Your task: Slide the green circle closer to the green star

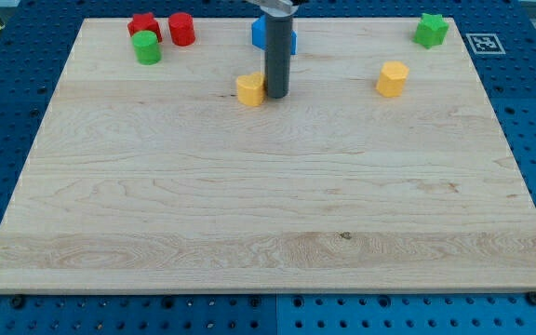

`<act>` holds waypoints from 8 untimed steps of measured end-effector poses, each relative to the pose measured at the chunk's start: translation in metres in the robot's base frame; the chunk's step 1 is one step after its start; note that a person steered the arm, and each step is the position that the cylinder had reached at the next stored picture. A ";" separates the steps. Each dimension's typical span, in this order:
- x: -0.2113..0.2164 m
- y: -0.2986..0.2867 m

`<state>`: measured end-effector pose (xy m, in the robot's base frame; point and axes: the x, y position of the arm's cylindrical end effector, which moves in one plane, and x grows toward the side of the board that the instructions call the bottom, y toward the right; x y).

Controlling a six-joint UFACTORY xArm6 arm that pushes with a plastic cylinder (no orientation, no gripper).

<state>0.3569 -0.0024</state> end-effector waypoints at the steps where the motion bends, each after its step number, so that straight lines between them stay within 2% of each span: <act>1: 0.004 -0.028; 3: 0.010 -0.064; 4: 0.062 -0.077; 5: 0.077 -0.139; 6: 0.042 -0.220; 7: -0.016 -0.265; 8: -0.087 -0.273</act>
<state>0.2699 -0.2757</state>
